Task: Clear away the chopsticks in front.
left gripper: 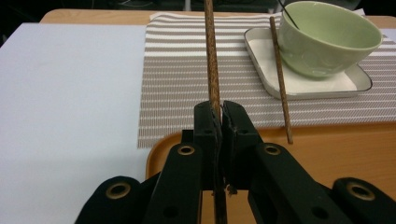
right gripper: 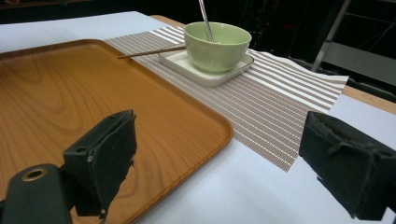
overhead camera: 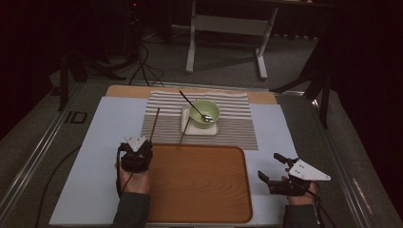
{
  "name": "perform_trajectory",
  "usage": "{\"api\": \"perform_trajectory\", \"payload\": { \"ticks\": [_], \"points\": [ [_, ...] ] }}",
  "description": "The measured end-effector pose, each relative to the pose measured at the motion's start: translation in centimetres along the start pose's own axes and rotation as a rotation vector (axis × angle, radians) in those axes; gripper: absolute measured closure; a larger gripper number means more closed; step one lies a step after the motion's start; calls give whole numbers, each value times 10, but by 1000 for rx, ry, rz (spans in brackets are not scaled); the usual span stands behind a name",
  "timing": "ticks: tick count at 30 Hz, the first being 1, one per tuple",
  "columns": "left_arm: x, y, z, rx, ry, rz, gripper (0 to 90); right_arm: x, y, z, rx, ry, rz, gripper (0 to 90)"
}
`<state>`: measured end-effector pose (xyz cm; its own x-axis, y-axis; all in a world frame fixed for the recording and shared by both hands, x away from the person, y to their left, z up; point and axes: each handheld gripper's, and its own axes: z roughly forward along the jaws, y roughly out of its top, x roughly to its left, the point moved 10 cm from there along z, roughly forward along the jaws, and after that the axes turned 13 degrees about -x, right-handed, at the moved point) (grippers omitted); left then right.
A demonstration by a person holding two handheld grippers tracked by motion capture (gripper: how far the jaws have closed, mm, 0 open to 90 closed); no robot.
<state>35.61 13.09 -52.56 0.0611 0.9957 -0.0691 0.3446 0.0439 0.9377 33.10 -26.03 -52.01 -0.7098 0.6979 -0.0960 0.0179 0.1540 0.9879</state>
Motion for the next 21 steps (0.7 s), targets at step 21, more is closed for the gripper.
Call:
{"api": "perform_trajectory", "payload": {
  "ticks": [21],
  "points": [
    [10, -31, -27, 17, 43, -18, 861, 0, 1, 0, -6, 1, 0, 107]
  ]
}}
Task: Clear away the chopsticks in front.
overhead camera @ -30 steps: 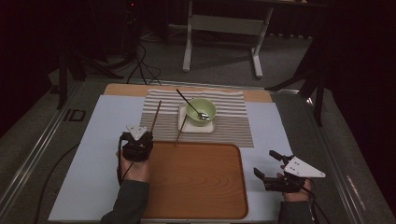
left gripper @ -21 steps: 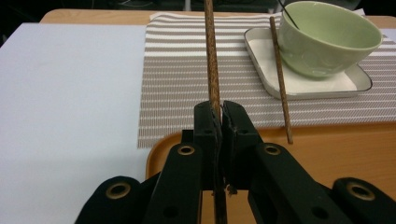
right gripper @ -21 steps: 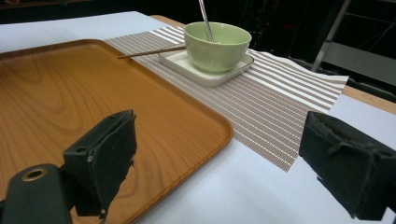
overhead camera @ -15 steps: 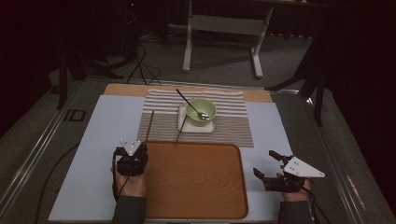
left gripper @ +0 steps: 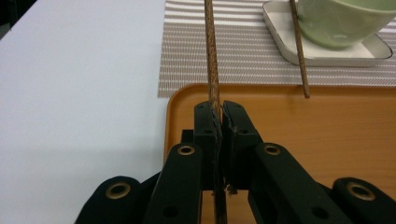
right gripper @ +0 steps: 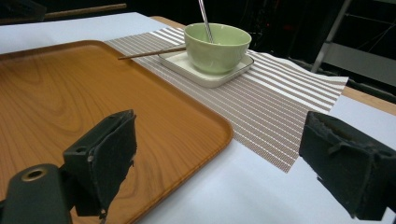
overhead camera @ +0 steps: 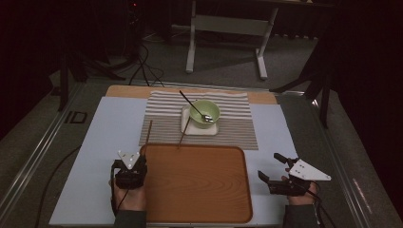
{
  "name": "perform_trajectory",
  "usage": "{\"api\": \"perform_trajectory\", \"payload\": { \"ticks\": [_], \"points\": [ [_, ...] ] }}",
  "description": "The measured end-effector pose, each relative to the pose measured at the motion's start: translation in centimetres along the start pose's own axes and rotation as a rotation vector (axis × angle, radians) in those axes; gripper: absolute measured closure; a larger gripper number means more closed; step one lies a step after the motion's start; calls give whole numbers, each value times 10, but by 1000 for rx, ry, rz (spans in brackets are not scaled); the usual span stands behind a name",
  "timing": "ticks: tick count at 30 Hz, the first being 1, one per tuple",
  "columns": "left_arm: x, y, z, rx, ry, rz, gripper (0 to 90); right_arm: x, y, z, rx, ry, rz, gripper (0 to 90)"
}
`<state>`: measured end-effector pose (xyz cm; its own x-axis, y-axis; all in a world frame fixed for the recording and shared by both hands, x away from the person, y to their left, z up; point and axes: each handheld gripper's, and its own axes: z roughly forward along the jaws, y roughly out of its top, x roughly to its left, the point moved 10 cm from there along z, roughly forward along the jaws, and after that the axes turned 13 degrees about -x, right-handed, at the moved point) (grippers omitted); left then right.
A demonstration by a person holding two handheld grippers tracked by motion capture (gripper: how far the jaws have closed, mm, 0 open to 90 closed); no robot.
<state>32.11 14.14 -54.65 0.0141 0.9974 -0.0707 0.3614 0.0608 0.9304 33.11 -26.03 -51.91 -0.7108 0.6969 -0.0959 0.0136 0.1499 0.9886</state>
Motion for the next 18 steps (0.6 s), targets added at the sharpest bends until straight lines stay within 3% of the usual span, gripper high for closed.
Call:
{"api": "perform_trajectory", "payload": {
  "ticks": [2, 13, 18],
  "points": [
    [0, -6, -5, 6, -4, -20, 862, 0, 0, 0, 0, 1, 0, 107],
    [3, -26, -18, 28, 2, -19, 861, 1, 0, 1, 3, 3, 1, 107],
    [7, -34, -25, 30, 9, -43, 861, 0, 0, 1, 3, 2, 1, 107]
  ]
}}
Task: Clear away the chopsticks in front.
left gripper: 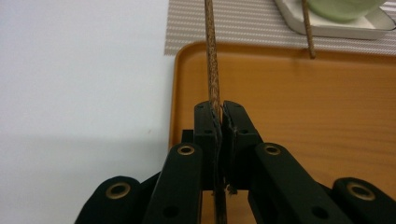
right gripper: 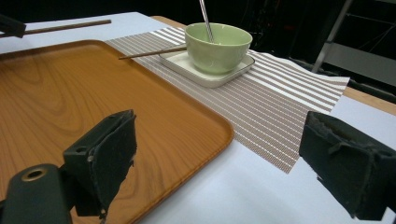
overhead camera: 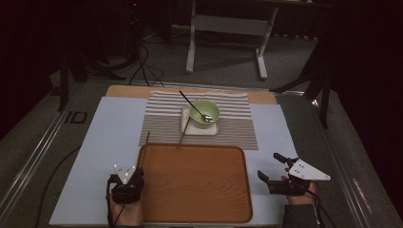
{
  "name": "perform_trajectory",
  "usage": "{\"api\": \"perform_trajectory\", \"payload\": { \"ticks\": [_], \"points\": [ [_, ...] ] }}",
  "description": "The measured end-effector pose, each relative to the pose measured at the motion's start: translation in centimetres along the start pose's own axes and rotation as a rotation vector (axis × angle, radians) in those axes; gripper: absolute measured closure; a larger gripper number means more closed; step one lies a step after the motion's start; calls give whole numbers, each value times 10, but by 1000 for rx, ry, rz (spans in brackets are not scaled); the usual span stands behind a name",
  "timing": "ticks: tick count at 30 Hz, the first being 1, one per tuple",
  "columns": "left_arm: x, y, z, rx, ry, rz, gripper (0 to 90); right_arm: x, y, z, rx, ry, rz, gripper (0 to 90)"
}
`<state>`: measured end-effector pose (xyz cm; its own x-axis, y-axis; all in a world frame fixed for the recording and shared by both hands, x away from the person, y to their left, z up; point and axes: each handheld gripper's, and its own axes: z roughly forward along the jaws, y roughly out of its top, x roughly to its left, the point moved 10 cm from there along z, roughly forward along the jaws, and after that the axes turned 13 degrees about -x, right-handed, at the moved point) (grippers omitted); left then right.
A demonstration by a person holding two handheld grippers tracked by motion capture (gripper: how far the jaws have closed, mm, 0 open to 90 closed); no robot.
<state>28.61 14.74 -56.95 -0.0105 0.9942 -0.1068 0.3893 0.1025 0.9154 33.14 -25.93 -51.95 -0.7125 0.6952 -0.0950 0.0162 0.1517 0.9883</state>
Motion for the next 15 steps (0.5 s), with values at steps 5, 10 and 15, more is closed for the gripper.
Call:
{"api": "perform_trajectory", "payload": {
  "ticks": [5, 10, 15],
  "points": [
    [4, -10, -6, 13, 6, -6, 861, 0, 0, 1, 0, 3, -2, 107],
    [5, -21, -8, 37, 10, -4, 861, 0, 0, 1, -1, 2, -1, 107],
    [7, -30, -11, 51, 13, -21, 861, 0, 0, 1, -1, 5, 0, 107]
  ]
}}
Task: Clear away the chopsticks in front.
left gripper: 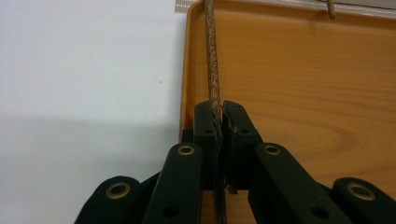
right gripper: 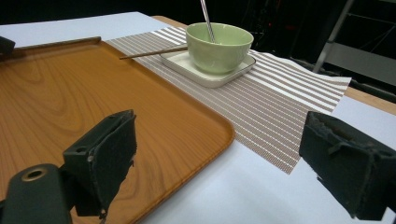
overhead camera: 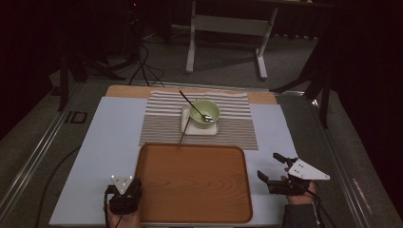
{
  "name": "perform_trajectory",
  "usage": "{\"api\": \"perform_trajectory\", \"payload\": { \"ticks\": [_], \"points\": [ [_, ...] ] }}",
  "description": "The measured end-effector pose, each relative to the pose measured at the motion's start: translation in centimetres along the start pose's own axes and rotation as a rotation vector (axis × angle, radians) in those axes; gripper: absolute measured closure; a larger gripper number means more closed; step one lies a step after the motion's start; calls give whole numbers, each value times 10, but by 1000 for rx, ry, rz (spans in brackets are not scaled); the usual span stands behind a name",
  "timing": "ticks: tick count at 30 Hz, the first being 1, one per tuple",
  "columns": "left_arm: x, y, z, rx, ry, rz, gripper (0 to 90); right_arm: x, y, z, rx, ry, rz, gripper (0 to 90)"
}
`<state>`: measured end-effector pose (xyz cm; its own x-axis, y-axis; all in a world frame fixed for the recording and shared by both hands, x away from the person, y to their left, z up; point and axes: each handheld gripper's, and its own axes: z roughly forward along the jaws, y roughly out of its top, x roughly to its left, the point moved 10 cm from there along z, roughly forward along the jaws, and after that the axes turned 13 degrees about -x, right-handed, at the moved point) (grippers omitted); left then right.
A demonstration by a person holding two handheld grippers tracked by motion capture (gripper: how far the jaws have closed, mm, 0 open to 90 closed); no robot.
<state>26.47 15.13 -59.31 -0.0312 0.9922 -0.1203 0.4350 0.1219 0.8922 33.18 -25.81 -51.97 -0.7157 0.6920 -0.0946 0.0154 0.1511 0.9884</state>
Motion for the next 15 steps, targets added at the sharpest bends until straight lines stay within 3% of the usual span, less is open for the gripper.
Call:
{"api": "perform_trajectory", "payload": {
  "ticks": [7, 15],
  "points": [
    [-1, -11, -1, 22, 2, 0, 859, 0, 0, 0, 1, 0, -1, 107],
    [-3, -11, 0, 32, 13, 31, 833, 0, 0, 0, 1, 1, -1, 107]
  ]
}}
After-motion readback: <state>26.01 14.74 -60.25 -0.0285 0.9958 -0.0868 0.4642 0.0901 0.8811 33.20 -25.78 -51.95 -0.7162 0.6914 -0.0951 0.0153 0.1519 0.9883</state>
